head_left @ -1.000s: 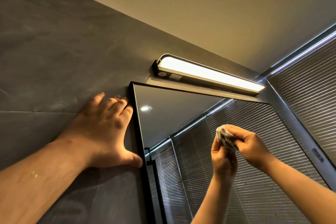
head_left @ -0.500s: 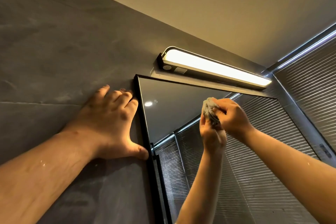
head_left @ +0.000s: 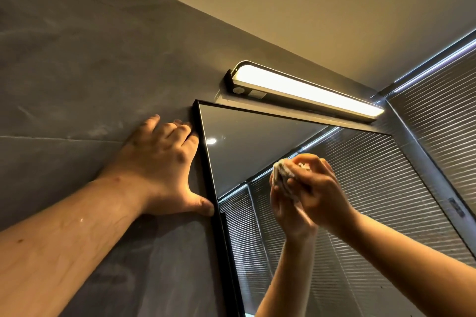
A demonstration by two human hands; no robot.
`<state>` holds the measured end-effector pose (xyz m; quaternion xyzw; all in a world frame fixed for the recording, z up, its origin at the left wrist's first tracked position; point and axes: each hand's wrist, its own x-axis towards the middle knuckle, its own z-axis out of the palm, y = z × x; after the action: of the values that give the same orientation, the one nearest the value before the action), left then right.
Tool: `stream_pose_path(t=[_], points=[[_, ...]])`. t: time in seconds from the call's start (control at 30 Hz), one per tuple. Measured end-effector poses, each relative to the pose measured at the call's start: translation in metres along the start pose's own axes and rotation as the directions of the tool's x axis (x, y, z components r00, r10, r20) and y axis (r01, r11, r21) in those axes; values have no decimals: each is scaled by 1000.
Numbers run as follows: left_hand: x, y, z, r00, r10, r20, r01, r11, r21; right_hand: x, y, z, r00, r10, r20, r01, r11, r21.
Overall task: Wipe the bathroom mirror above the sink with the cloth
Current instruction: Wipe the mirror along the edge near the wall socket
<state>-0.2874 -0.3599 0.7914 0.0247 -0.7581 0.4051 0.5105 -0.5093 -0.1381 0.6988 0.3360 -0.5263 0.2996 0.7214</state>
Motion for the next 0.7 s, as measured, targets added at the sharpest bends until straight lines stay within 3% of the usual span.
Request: stream_pose_path(t=[0.13, 0.27, 0.33, 0.5, 0.7], points=[[0, 0, -1, 1000, -2, 8, 2, 1000, -9, 39, 32, 7, 971, 239, 5, -239, 971, 10], [0, 0, -1, 1000, -1, 9, 1, 1000, 10, 54, 44, 20, 876, 482, -36, -479, 875, 65], [-1, 0, -2, 1000, 0, 16, 0, 1000, 9, 51, 23, 22, 885, 462, -51, -457, 885, 87], [-1, 0, -2, 1000, 6, 14, -6, 1000, 8, 22, -39, 18, 973, 230, -11, -227, 966, 127], [-1, -1, -1, 1000, 3, 8, -3, 1000, 2, -18, -80, 5, 998, 46, -52, -36, 982, 185]])
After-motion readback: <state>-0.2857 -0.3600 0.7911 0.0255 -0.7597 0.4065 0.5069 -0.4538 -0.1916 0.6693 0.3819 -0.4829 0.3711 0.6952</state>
